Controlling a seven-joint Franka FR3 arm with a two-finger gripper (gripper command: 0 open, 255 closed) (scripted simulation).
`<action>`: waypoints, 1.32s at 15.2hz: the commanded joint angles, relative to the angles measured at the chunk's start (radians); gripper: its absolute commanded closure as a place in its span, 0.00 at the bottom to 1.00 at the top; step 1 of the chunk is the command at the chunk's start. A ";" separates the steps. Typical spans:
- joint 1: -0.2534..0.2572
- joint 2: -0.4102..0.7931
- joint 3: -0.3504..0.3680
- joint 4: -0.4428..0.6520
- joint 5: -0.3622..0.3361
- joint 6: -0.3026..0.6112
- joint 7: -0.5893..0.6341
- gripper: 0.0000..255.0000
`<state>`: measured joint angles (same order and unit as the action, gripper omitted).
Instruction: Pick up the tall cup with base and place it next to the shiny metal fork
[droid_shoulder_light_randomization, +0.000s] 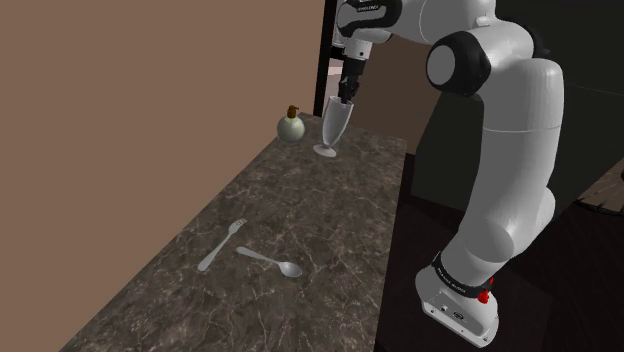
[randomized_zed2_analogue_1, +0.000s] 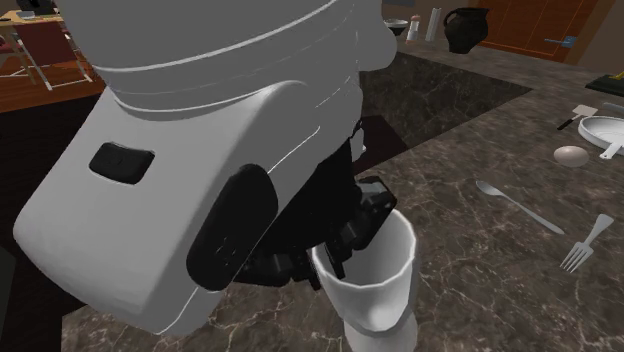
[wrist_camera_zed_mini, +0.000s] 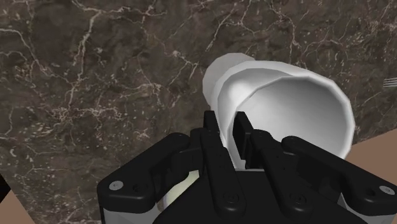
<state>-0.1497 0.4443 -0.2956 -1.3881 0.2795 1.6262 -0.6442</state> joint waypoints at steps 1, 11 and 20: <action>-0.003 -0.005 -0.001 0.020 -0.002 -0.025 0.003 1.00; 0.021 -0.065 0.002 0.061 -0.015 -0.115 0.051 1.00; 0.150 -0.304 0.051 -0.142 -0.061 -0.111 0.223 1.00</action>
<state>-0.0107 0.1561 -0.2508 -1.5279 0.2205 1.5232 -0.4420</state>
